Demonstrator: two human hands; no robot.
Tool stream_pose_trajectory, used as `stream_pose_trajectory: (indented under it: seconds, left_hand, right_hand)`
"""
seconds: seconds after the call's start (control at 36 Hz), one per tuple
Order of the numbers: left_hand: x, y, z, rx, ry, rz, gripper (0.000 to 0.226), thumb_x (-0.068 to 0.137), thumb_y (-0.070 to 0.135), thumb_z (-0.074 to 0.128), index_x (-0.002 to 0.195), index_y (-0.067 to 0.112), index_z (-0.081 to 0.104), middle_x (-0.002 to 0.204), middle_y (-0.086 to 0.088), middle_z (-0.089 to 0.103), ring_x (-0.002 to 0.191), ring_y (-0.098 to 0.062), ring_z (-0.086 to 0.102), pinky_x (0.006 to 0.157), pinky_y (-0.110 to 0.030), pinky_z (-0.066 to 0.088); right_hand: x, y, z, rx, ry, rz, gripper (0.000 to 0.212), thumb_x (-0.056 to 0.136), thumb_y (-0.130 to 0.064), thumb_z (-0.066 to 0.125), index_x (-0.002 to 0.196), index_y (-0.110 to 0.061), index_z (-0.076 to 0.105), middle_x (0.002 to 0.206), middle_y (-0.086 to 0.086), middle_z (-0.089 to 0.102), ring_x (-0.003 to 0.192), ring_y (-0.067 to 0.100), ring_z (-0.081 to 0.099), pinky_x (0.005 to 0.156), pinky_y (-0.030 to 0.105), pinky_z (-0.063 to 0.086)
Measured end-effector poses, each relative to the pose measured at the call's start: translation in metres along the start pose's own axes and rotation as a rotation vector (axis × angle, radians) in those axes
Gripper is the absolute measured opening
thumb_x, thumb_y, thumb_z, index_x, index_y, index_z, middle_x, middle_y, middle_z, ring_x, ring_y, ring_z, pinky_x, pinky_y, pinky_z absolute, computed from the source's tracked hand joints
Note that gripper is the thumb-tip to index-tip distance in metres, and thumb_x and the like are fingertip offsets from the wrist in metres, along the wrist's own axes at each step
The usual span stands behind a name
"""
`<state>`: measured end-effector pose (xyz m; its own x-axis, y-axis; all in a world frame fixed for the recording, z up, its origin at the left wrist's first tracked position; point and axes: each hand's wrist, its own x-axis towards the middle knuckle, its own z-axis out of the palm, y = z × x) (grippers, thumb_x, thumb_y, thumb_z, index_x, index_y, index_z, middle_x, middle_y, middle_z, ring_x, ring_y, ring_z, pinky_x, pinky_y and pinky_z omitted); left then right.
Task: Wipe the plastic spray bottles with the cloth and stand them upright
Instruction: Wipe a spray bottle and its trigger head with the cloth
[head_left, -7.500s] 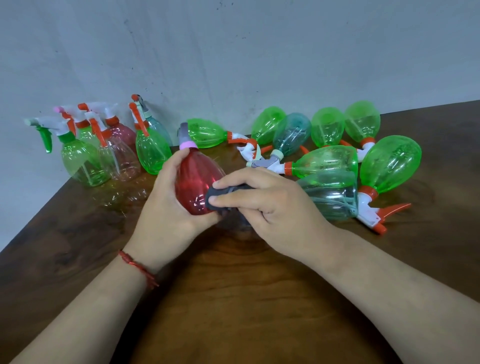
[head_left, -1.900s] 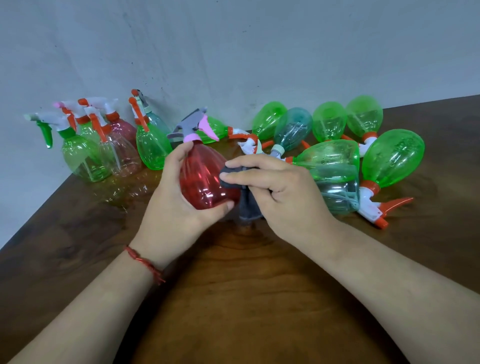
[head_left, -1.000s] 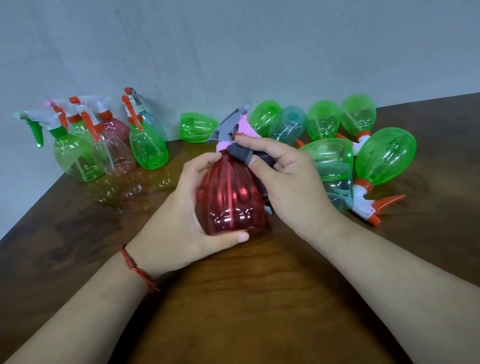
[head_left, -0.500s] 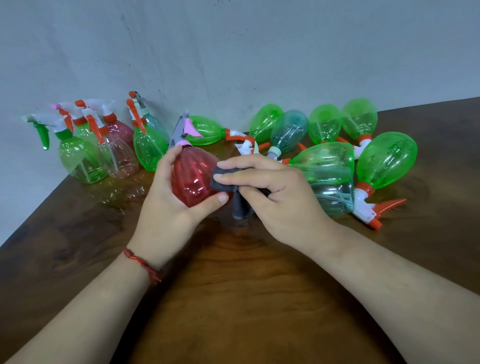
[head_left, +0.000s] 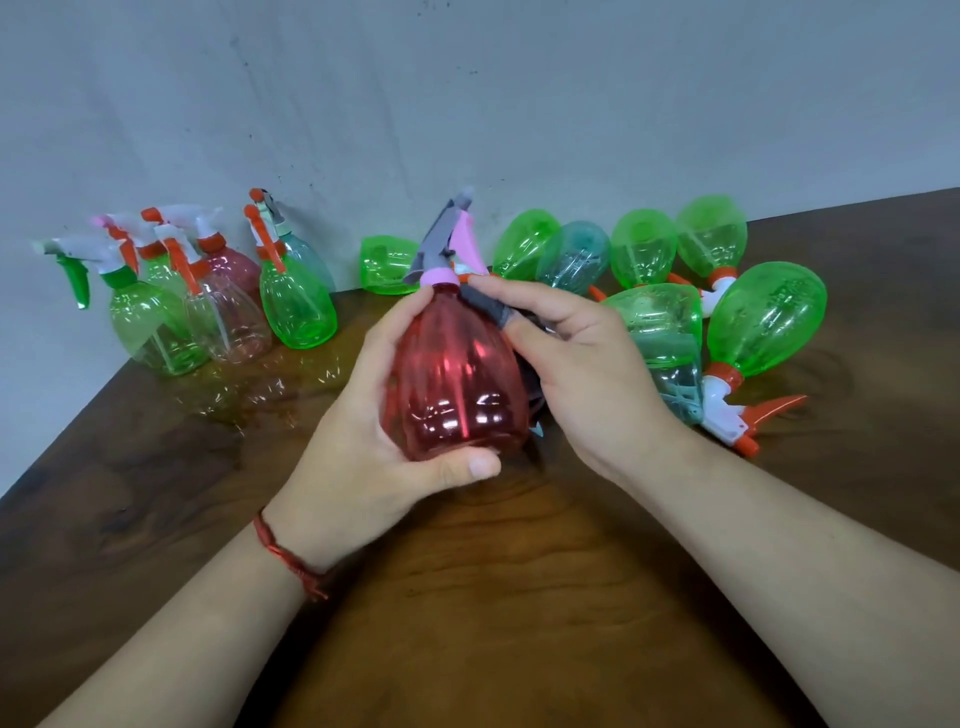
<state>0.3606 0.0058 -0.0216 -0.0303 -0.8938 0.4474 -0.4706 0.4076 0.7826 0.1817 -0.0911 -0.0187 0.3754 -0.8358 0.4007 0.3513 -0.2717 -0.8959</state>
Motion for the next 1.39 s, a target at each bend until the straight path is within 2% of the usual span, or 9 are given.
stream_pose_trajectory:
  seconds: [0.22, 0.44, 0.67, 0.75, 0.92, 1.06, 1.19, 1.28, 1.39]
  left_hand:
    - [0.0, -0.005, -0.001, 0.081, -0.015, -0.004, 0.119, 0.068, 0.023, 0.103, 0.163, 0.021, 0.032, 0.16, 0.003, 0.048, 0.147, -0.021, 0.052, 0.118, -0.049, 0.048]
    - [0.005, -0.011, -0.007, 0.072, 0.128, -0.02, 0.111, 0.072, 0.033, 0.098, 0.163, 0.032, 0.034, 0.16, 0.008, 0.049, 0.143, -0.013, 0.055, 0.117, -0.044, 0.049]
    - [0.009, -0.015, -0.016, 0.145, 0.269, -0.137, 0.111, 0.067, 0.042, 0.096, 0.16, 0.039, 0.036, 0.152, 0.017, 0.053, 0.131, 0.007, 0.058, 0.114, -0.033, 0.051]
    - [0.007, -0.012, -0.012, 0.118, 0.203, -0.095, 0.111, 0.071, 0.037, 0.101, 0.161, 0.036, 0.036, 0.155, 0.014, 0.052, 0.136, 0.001, 0.057, 0.114, -0.03, 0.051]
    - [0.0, -0.001, -0.003, 0.006, 0.018, -0.012, 0.109, 0.072, 0.026, 0.096, 0.162, 0.023, 0.036, 0.159, 0.007, 0.049, 0.143, -0.018, 0.056, 0.116, -0.048, 0.051]
    - [0.0, 0.007, -0.005, -0.121, -0.057, 0.007, 0.107, 0.079, 0.043, 0.091, 0.163, 0.016, 0.03, 0.157, 0.011, 0.049, 0.143, -0.021, 0.055, 0.111, -0.035, 0.053]
    - [-0.002, 0.002, -0.007, -0.122, -0.08, 0.005, 0.102, 0.077, 0.027, 0.087, 0.161, 0.016, 0.029, 0.154, 0.007, 0.051, 0.139, -0.027, 0.059, 0.109, -0.038, 0.055]
    - [-0.002, -0.002, -0.006, -0.123, -0.019, 0.012, 0.103, 0.076, 0.031, 0.088, 0.161, 0.019, 0.031, 0.156, 0.003, 0.048, 0.14, -0.027, 0.059, 0.108, -0.041, 0.056]
    - [0.002, -0.004, -0.008, -0.105, 0.119, -0.014, 0.101, 0.08, 0.032, 0.092, 0.162, 0.029, 0.032, 0.152, 0.016, 0.05, 0.138, -0.012, 0.058, 0.103, -0.028, 0.057]
  right_hand:
    - [0.003, 0.001, -0.003, 0.03, -0.007, 0.069, 0.028, 0.106, -0.003, 0.059, 0.125, -0.012, 0.078, 0.122, 0.001, 0.079, 0.119, 0.02, 0.072, 0.104, 0.04, 0.057]
    - [-0.005, 0.006, -0.001, -0.323, -0.066, -0.181, 0.037, 0.099, 0.01, 0.061, 0.119, -0.014, 0.08, 0.126, -0.004, 0.075, 0.126, 0.006, 0.064, 0.115, 0.026, 0.046]
    - [-0.016, 0.012, 0.008, -0.534, -0.12, -0.272, 0.041, 0.099, 0.008, 0.059, 0.118, -0.019, 0.083, 0.131, -0.011, 0.073, 0.126, 0.0, 0.063, 0.109, 0.016, 0.046]
    - [-0.013, 0.011, 0.006, -0.467, -0.068, -0.222, 0.041, 0.1, 0.008, 0.058, 0.12, -0.019, 0.082, 0.131, -0.01, 0.073, 0.128, 0.0, 0.062, 0.112, 0.018, 0.045]
    - [-0.001, 0.004, 0.0, -0.119, -0.005, -0.02, 0.035, 0.106, 0.002, 0.057, 0.122, -0.019, 0.079, 0.124, -0.006, 0.078, 0.123, 0.011, 0.069, 0.111, 0.041, 0.053]
    - [0.0, -0.003, 0.003, 0.216, 0.014, 0.101, 0.025, 0.101, -0.006, 0.067, 0.124, -0.01, 0.077, 0.124, 0.01, 0.077, 0.12, 0.025, 0.072, 0.103, 0.039, 0.058]
    - [-0.001, -0.002, 0.003, 0.225, 0.045, 0.163, 0.024, 0.097, -0.007, 0.072, 0.12, -0.006, 0.078, 0.12, 0.015, 0.077, 0.115, 0.031, 0.074, 0.089, 0.035, 0.061]
    - [-0.004, 0.002, 0.004, 0.205, 0.018, 0.164, 0.023, 0.1, -0.004, 0.068, 0.121, -0.008, 0.079, 0.12, 0.009, 0.078, 0.117, 0.027, 0.073, 0.096, 0.039, 0.06]
    - [-0.009, 0.004, 0.008, 0.088, 0.004, 0.057, 0.029, 0.1, 0.005, 0.065, 0.113, -0.016, 0.081, 0.115, 0.0, 0.08, 0.113, 0.017, 0.074, 0.102, 0.036, 0.058]
